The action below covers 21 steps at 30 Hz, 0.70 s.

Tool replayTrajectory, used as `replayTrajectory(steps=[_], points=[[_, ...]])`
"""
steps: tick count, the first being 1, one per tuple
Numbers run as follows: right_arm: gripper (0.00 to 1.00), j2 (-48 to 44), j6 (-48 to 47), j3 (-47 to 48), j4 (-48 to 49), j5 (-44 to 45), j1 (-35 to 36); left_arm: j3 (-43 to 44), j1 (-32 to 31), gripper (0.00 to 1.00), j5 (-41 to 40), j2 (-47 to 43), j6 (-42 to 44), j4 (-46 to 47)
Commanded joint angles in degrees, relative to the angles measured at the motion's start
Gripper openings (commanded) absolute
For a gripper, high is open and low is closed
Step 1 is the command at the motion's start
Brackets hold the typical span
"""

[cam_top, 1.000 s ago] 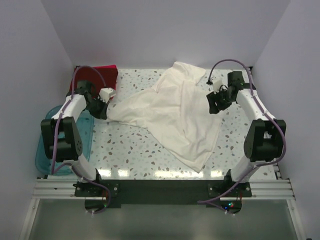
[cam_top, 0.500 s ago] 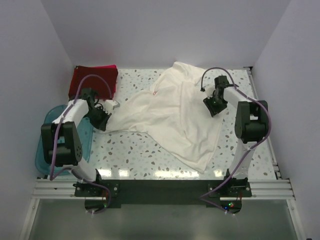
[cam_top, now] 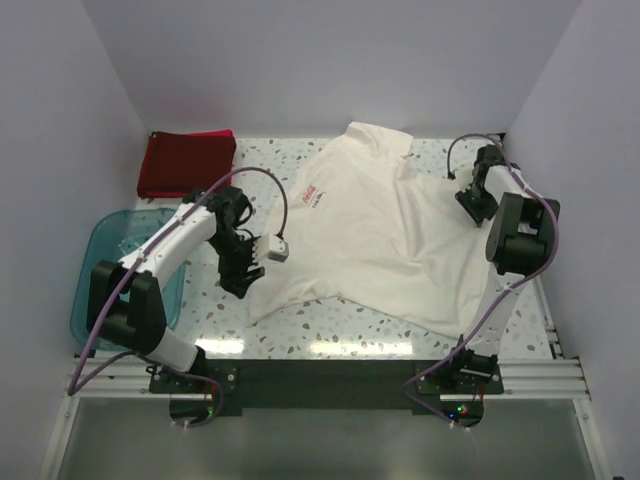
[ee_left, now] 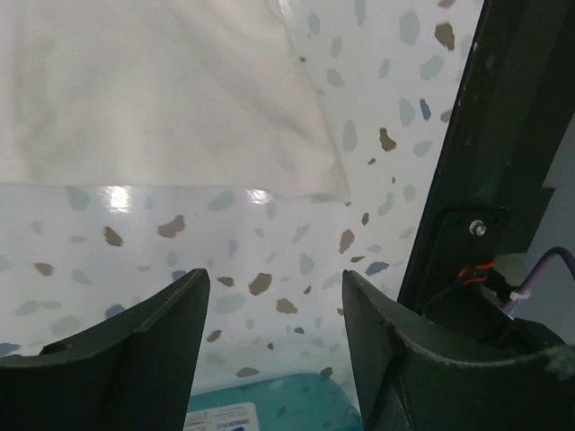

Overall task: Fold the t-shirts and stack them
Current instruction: Flatten the tshirt out

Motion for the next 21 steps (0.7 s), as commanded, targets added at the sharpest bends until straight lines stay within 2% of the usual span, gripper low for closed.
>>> replayTrajectory(steps=[1,3,5,8,11,16,21], points=[[0.40,-0.04,-0.98,4.34,-3.65,-2.34,1.60,9.47,-0.70,0.66,6.59,4.31,0.36,-0.45],[0.40,-0.92,-0.54,5.57,-4.53,-2.79,2.13,16.06,-0.52,0.65,7.91,7.40,-3.84,3.49],[0.40,-1.89,0.34,6.19,-4.97,-2.88,2.13,20.73,-0.52,0.63,7.39,11.44,-9.75,11.92],[0.41,-3.99,0.87,6.54,-5.06,-1.83,1.87,25.55,-0.61,0.58,4.15,17.94,-15.46,23.67],[0.41,-6.45,0.96,5.93,-5.50,-1.73,1.69,32.31,-0.61,0.52,-0.34,26.64,-19.25,29.15],[0.41,-9.00,1.74,4.43,-6.03,-2.70,1.60,41.21,-0.70,0.45,-5.88,38.94,-20.75,32.34],[0.41,-9.36,2.27,3.20,-6.12,-2.97,1.60,36.58,-0.70,0.31,-12.90,39.50,-18.38,33.75]])
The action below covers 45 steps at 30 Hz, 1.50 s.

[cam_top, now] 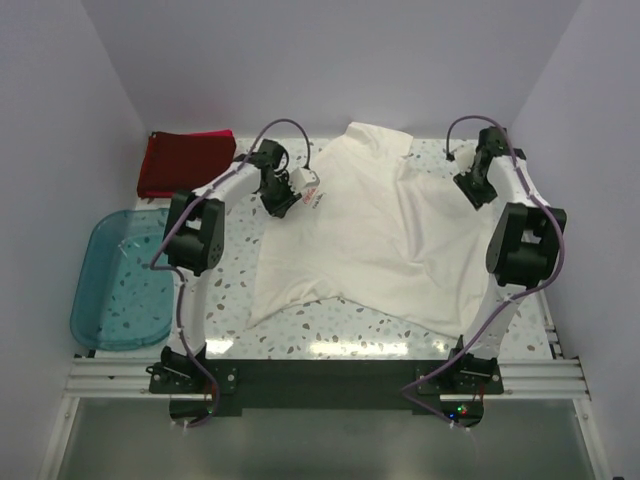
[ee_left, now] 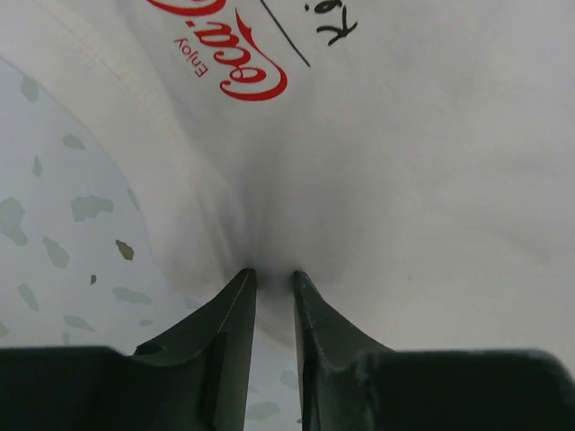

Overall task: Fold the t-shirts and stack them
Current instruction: Flatten the tshirt out

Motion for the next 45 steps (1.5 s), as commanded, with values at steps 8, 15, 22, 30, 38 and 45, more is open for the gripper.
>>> replayTrajectory(steps=[8,15,22,30,38,45], points=[[0.40,-0.41,1.47,0.96,-0.80,-1.42,-0.52,-28.58,-0.68,0.10,-8.31,-17.73,2.93,-3.36],[0.39,0.91,3.74,5.17,-4.23,-7.83,-0.52,-32.69,-4.37,0.37,2.51,-32.25,0.30,-14.28],[0.38,1.78,5.59,5.97,-5.21,-13.29,3.16,-3.68,2.99,0.45,8.57,-17.16,-12.16,-6.02],[0.24,6.62,11.66,8.96,-2.92,-8.37,6.25,24.46,4.68,0.47,4.98,6.06,-19.92,2.84],[0.21,8.90,10.96,6.94,-0.90,-3.62,6.77,20.18,4.68,0.41,-1.52,11.08,-23.53,13.05],[0.17,18.30,9.64,11.41,4.20,2.53,8.18,22.89,6.61,0.27,-12.85,17.31,-19.93,13.50]])
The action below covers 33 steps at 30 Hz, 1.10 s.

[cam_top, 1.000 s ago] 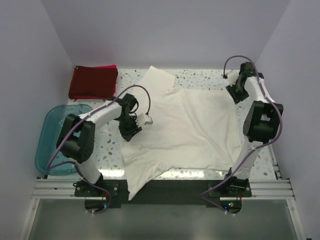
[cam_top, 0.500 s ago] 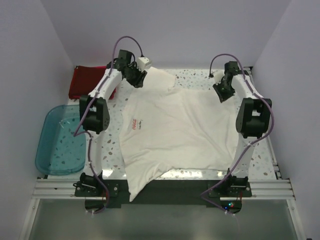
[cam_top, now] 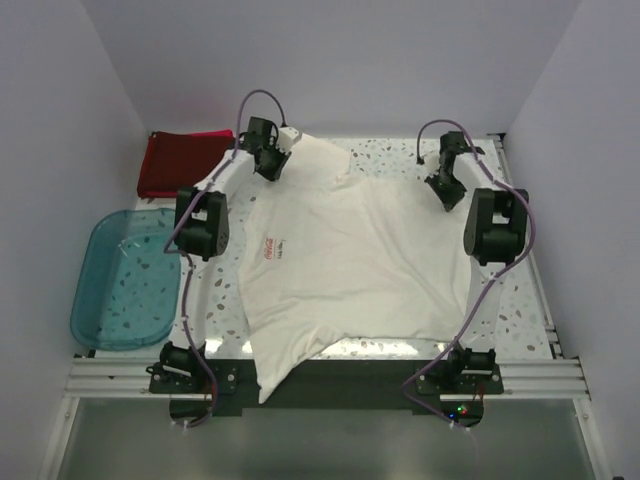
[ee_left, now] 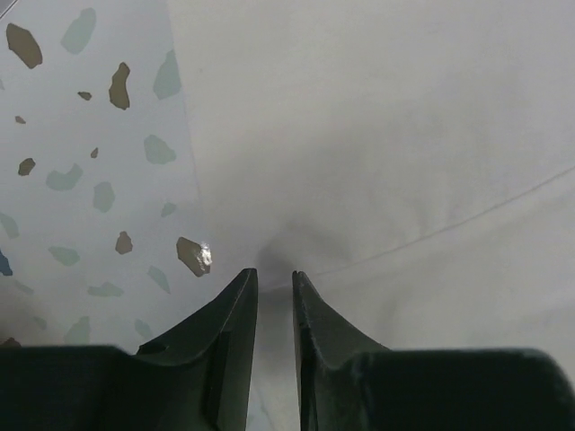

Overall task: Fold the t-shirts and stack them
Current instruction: Flatten the tshirt out

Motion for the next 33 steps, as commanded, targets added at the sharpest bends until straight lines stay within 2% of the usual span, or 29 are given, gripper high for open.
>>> replayTrajectory(steps=[1,6,10,13,14,15,17,18,20,21,23,24,25,26,27,29,30,33], points=[[0.17,5.98,-0.48,6.66,4.18,5.83,1.23,4.55,1.65,0.26,-7.31,4.44,1.67,1.68],[0.16,13.53,-2.41,13.89,6.55,8.91,4.13,7.73,3.24,0.25,-9.07,8.23,4.57,2.19],[0.17,18.19,-3.29,24.05,7.96,11.46,4.66,8.87,3.85,0.25,-12.76,9.29,6.41,5.52],[0.23,18.57,-3.91,29.79,7.61,12.87,4.66,9.49,4.81,0.32,-13.30,7.80,5.54,7.63],[0.31,17.60,-4.17,29.98,8.05,12.96,4.66,8.71,5.17,0.36,-12.51,6.58,4.32,8.60],[0.34,16.46,-4.52,29.72,8.23,12.35,4.66,6.00,5.52,0.46,-8.67,2.73,3.79,9.57],[0.41,11.56,-4.96,28.14,7.27,11.12,4.66,2.39,6.22,0.56,-2.95,-2.29,3.34,11.33],[0.43,9.61,-5.05,27.61,6.39,10.33,4.66,0.55,6.14,0.63,2.65,-7.62,4.04,11.07],[0.49,3.13,-5.49,24.90,3.15,6.99,4.57,-4.38,6.05,0.65,9.35,-13.36,6.40,6.70],[0.52,0.83,-5.92,23.58,1.65,5.24,4.40,-6.48,5.96,0.66,15.04,-19.65,6.59,5.02],[0.57,-6.09,-6.28,18.58,-3.25,-0.20,3.96,-16.05,5.26,0.66,21.21,-26.62,8.86,-0.07],[0.59,-7.97,-6.98,14.82,-5.20,-2.05,3.70,-24.78,4.48,0.66,24.99,-34.49,10.62,-2.70],[0.59,-10.16,-7.77,12.95,-10.35,-5.55,3.69,-29.57,1.77,0.66,25.55,-38.83,14.90,-3.94],[0.59,-13.84,-8.21,10.67,-12.49,-6.89,3.26,-34.23,0.00,0.66,26.86,-47.23,17.55,-5.52],[0.59,-15.96,-9.26,8.12,-14.34,-8.38,2.91,-42.80,-2.19,0.66,27.05,-51.40,19.93,-7.28],[0.58,-19.22,-11.02,-0.05,-19.71,-11.99,2.03,-50.24,-10.44,0.66,27.22,-61.92,26.00,-12.64],[0.57,-22.37,-12.68,-5.82,-21.03,-12.87,1.94,-55.93,-13.43,0.66,26.61,-64.78,26.89,-15.53],[0.54,-26.95,-15.06,-16.55,-24.46,-14.55,-1.66,-63.16,-29.57,0.66,24.86,-70.77,27.51,-19.24]])
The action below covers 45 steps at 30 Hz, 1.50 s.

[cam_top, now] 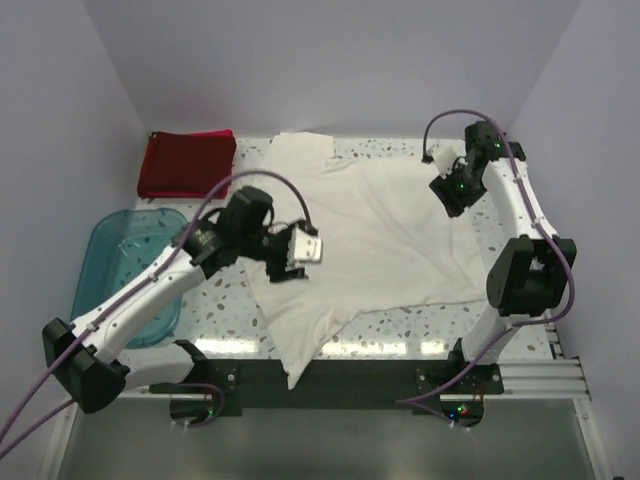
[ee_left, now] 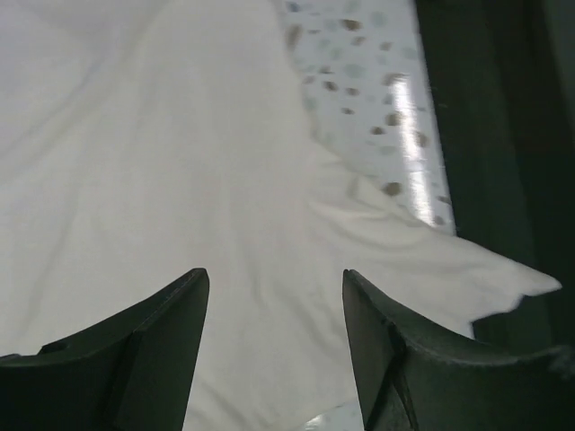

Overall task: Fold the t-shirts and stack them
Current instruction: Flatten the tshirt out, then fold the tshirt

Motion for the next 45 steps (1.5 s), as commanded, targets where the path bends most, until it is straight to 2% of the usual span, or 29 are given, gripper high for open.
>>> replayTrajectory(steps=[1,6,8,15,22,26,30,31,32,33,34,36,37,38,40,41,42,43,44,45], points=[[0.51,-1.46,-4.36,-12.20,-9.89,-5.00,-3.35,-9.86,-11.94,0.66,0.46,-0.79,4.52,-11.47],[0.49,-6.29,-5.76,-25.02,-6.56,-2.64,-5.20,-16.44,-26.87,0.66,-2.62,-0.80,1.79,-7.97],[0.48,-7.18,-5.77,-26.80,-4.97,-2.19,-5.46,-18.47,-30.58,0.69,-4.02,-0.71,2.22,-6.21],[0.45,-5.86,-4.89,-27.69,-4.97,-1.57,-5.99,-17.95,-31.92,0.74,-2.45,5.26,13.20,-5.32],[0.45,-7.71,-5.68,-28.48,-5.94,-0.78,-6.34,-22.26,-33.15,0.73,-5.52,8.77,18.13,5.13],[0.45,-7.27,-5.85,-27.78,-6.02,-0.52,-6.69,-23.92,-33.32,0.62,-5.26,11.24,20.50,7.07],[0.45,-6.22,-5.94,-26.46,-6.11,-0.25,-7.13,-28.32,-33.32,0.49,-6.23,9.14,22.43,11.46],[0.45,-5.69,-6.03,-26.11,-6.29,-0.25,-7.22,-28.93,-33.32,0.42,-6.49,8.18,22.53,11.99],[0.45,-5.51,-6.03,-25.67,-6.46,-0.16,-7.22,-29.38,-32.80,0.29,-6.40,7.82,22.35,11.74],[0.45,-5.25,-6.12,-25.49,-6.55,-0.08,-7.31,-29.29,-32.27,0.23,-5.97,7.29,22.87,11.04],[0.45,-4.99,-6.29,-25.32,-6.64,0.01,-7.40,-28.77,-31.23,0.14,-3.96,5.29,23.05,10.07],[0.45,-4.72,-6.47,-24.96,-6.90,0.36,-7.48,-27.72,-24.21,0.07,-0.18,1.95,22.79,7.96],[0.45,-4.46,-6.47,-24.70,-7.08,0.28,-7.49,-25.97,-21.14,0.01,3.23,-1.03,22.09,7.87],[0.45,-4.37,-6.47,-24.00,-7.25,0.19,-7.49,-24.91,-14.32,0.00,5.09,-2.10,21.74,6.73],[0.45,-3.49,-6.38,-23.30,-7.78,-0.16,-7.40,-21.32,-7.87,0.00,9.04,-2.73,21.91,5.06],[0.45,-3.14,-6.21,-22.51,-7.87,-0.34,-7.48,-20.08,-1.48,0.00,10.37,-2.29,21.91,3.49],[0.45,-2.88,-6.03,-22.07,-8.04,-0.43,-7.57,-18.93,1.80,0.00,11.78,-1.33,22.70,2.43],[0.45,-2.27,-6.03,-21.71,-8.22,-0.60,-7.57,-16.66,5.05,0.00,14.75,1.55,23.05,1.46],[0.45,-1.48,-6.03,-20.75,-8.48,-0.69,-7.57,-15.51,11.78,0.00,16.43,3.32,23.05,0.67],[0.45,-0.95,-5.94,-20.22,-8.66,-0.87,-7.49,-14.54,15.42,0.04,18.19,7.42,22.79,0.48]])
